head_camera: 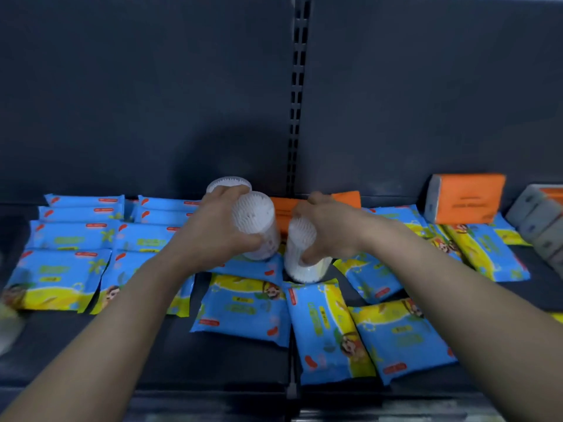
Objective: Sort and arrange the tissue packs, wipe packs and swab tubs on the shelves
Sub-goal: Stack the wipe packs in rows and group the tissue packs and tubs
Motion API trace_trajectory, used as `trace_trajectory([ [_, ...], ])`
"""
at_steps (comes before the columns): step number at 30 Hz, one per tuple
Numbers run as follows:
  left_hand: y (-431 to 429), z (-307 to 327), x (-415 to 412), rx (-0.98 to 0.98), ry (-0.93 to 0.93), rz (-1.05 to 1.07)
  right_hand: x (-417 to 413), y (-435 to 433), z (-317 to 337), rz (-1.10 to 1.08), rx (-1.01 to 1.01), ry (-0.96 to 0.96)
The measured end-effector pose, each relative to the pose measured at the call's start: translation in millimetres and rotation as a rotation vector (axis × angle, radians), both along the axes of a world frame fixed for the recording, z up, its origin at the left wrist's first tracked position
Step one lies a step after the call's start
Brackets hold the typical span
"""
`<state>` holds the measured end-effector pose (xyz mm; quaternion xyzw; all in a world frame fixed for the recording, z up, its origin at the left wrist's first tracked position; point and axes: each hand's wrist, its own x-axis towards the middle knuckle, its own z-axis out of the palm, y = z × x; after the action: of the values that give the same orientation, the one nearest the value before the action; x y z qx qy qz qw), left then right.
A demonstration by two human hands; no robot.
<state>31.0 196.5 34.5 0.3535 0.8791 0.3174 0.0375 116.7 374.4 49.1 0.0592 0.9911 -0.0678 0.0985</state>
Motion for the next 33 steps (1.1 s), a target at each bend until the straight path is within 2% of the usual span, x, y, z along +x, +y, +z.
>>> trace_trajectory([
  [10,-15.3,4.9,-6.8,-0.088,0.002,-0.096,5.7,-17.0,12.0,-0.021,-0.013,-0.135],
  [17,-2.6,8.6,6.8,0.041,-0.177,-0.132,20.3,2.5,12.9,-0.176,0.072,-0.161],
  [28,38.9,5.5,22.1,-0.058,-0.132,-0.290,38.5,30.3,11.2,-0.276,0.091,-0.190],
  [33,49.6,-5.3,22.0,-0.218,-0.120,-0.365,42.3,34.1,12.4,-0.212,0.054,-0.166],
])
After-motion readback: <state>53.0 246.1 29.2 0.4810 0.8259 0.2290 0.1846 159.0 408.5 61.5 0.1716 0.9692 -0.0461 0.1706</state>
